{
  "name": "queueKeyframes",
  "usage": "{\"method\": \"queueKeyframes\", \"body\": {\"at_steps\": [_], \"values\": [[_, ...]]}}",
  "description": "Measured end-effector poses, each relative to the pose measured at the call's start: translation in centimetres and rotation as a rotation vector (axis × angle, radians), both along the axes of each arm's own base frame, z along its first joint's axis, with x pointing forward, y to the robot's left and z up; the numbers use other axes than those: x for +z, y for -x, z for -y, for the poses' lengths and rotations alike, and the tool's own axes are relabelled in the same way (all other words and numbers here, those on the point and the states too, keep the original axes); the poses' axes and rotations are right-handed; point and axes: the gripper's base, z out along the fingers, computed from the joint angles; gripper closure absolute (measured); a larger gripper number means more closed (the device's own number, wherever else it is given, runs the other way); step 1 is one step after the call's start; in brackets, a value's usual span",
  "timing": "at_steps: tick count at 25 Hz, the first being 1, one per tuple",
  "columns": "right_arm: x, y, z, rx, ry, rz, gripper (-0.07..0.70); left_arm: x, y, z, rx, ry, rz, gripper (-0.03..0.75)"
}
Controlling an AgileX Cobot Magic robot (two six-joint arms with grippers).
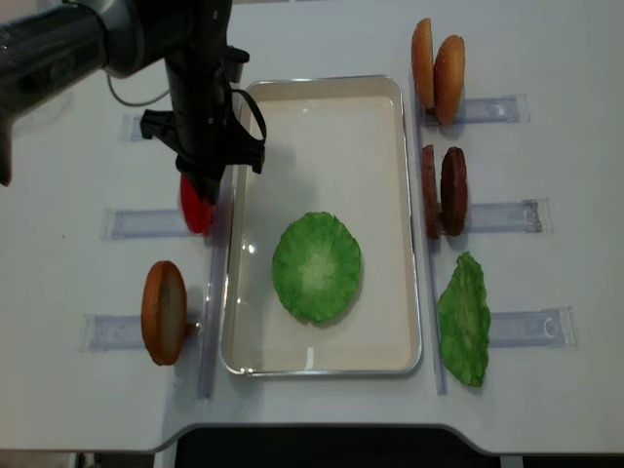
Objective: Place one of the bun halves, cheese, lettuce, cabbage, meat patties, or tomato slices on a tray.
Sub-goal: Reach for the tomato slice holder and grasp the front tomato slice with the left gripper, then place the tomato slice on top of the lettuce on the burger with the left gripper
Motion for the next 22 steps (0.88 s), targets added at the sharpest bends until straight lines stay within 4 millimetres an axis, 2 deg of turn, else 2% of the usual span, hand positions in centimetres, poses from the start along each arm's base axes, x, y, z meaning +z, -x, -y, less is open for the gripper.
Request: {"method": "queueKeyframes", "body": {"at_steps": [10, 22], "values": [[0.0, 0.0, 0.0, 0.0, 0.0, 0.0, 0.174, 0.1, 0.2, 0.3, 0.001, 0.035, -0.014, 0.66], [0.0, 0.0, 0.0, 0.0, 0.0, 0.0, 0.174, 2.9, 1.0, 0.2, -0.001, 0.111, 0.026, 0.66]]}}
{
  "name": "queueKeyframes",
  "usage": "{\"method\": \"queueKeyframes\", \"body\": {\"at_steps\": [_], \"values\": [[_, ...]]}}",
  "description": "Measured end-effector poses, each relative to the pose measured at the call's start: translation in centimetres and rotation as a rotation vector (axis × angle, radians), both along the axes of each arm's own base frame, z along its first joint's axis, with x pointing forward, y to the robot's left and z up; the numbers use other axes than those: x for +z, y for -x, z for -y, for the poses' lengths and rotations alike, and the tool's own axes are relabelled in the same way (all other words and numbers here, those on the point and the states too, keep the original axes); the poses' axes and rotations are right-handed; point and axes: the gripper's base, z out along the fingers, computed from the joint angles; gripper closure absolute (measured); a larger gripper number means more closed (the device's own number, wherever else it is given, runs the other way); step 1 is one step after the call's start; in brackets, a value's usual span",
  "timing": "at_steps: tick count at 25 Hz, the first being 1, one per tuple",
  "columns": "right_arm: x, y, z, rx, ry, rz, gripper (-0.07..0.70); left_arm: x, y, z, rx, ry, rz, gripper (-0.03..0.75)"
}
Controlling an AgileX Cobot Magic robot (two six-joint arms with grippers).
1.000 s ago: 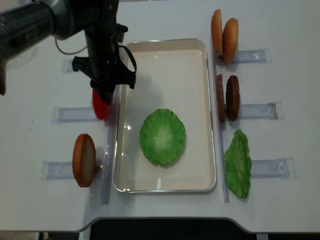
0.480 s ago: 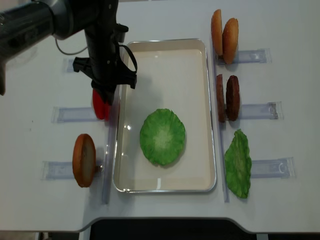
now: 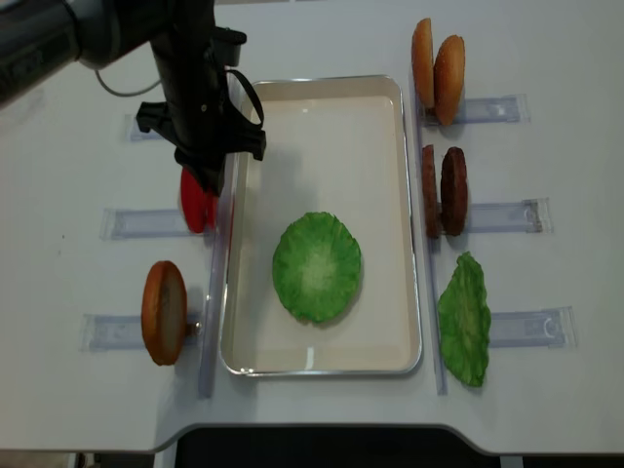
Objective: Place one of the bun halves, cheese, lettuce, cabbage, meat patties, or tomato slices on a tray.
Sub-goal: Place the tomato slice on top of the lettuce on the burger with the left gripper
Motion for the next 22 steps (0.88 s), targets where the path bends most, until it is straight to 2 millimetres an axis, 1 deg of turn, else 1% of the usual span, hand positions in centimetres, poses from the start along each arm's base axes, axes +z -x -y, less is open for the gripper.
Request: {"method": "queueKeyframes", "body": {"at_steps": [6, 10, 22], "values": [[0.0, 0.0, 0.0, 0.001, -0.001, 0.0, 0.174, 1.9, 0.4, -0.7, 0.022, 0.046, 0.036, 0.662], [0.0, 0.0, 0.0, 0.001, -0.001, 0.0, 0.174, 2.7, 0.7, -0.8, 0.027, 0.09, 0.04, 0.662], [0.0, 0.0, 0.0, 0.001, -0.001, 0.0, 0.174, 3.4, 1.7, 1.3, -0.005, 0.338, -0.048, 0.662]]}}
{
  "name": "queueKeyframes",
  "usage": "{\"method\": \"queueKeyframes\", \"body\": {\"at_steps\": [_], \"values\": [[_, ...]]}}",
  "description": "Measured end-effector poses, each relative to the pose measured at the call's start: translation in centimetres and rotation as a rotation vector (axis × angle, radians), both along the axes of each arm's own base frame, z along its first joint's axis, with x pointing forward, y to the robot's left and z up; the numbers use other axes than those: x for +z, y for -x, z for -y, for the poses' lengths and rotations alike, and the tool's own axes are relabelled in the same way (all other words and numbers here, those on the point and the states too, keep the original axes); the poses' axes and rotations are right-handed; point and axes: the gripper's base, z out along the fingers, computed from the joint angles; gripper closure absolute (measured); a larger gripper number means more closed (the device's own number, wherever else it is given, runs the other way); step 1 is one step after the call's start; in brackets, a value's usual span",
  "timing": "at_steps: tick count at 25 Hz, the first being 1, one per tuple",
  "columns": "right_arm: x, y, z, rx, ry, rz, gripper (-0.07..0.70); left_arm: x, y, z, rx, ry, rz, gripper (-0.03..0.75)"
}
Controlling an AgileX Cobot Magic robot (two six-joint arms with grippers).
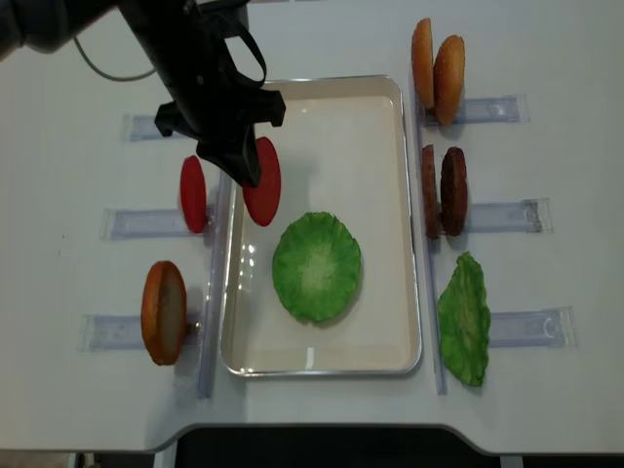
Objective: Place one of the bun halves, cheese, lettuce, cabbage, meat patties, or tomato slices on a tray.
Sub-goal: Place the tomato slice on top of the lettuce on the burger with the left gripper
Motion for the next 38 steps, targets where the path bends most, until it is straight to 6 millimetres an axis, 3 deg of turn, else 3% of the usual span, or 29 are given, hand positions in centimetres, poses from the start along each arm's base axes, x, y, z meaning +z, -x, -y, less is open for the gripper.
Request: {"method": "queueKeyframes", "body": {"at_steps": [4, 12, 27, 38], "values": [[0.0, 0.0, 0.0, 0.0, 0.0, 0.0, 0.174, 0.1, 0.5, 0.3, -0.024, 0.051, -0.015, 0.662], [0.0, 0.0, 0.0, 0.0, 0.0, 0.001, 0.174, -0.2, 3.2, -0.1, -0.033, 0.158, 0.009, 0.662], [0.0, 0.0, 0.0, 0.0, 0.0, 0.001, 0.174, -5.0, 5.9, 1.1, 0.007, 0.38, 0.055, 0.662], [0.0, 0.0, 0.0, 0.0, 0.0, 0.001, 0.174, -6.7, 6.5, 0.8, 0.033, 0.413, 0.098, 0.662]]}}
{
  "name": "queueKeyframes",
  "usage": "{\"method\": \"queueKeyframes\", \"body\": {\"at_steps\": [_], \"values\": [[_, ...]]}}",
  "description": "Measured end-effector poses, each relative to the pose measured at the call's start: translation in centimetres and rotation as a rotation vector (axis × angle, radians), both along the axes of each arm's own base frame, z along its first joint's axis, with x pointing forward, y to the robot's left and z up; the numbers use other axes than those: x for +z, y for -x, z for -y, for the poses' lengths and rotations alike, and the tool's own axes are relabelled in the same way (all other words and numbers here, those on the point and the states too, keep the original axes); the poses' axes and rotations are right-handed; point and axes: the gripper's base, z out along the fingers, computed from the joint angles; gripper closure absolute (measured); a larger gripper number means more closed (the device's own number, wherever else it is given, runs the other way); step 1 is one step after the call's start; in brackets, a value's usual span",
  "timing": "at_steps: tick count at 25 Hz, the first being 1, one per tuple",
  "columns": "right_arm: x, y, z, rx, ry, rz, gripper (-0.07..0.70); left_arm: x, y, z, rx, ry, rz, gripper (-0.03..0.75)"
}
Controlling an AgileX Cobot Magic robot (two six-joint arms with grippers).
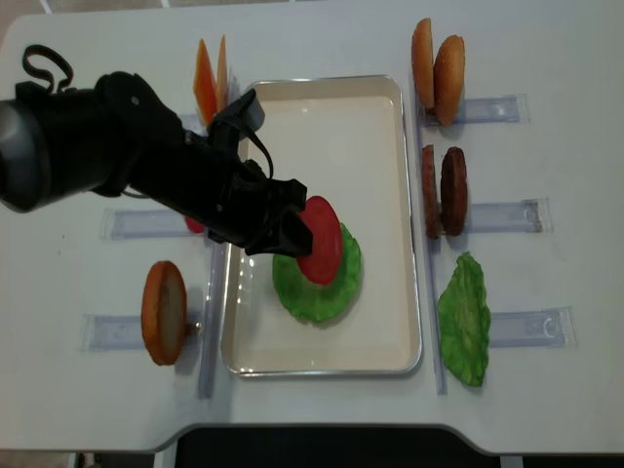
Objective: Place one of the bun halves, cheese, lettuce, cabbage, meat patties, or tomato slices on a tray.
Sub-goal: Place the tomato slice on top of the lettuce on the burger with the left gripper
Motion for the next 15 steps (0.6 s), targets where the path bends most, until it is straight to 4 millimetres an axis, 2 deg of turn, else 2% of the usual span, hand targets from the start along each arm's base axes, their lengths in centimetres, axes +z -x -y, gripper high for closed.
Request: {"method": "queueKeyframes", "body": {"at_steps": [7, 15], "values": [[0.0, 0.0, 0.0, 0.0, 0.0, 0.0, 0.174, 0.05, -0.1, 0.14, 0.002, 0.015, 0.011, 0.662], [0.0, 0.0, 0.0, 0.0, 0.0, 0.0, 0.174, -0.78, 0.0, 0.78, -0.008, 0.013, -0.014, 0.662]]}}
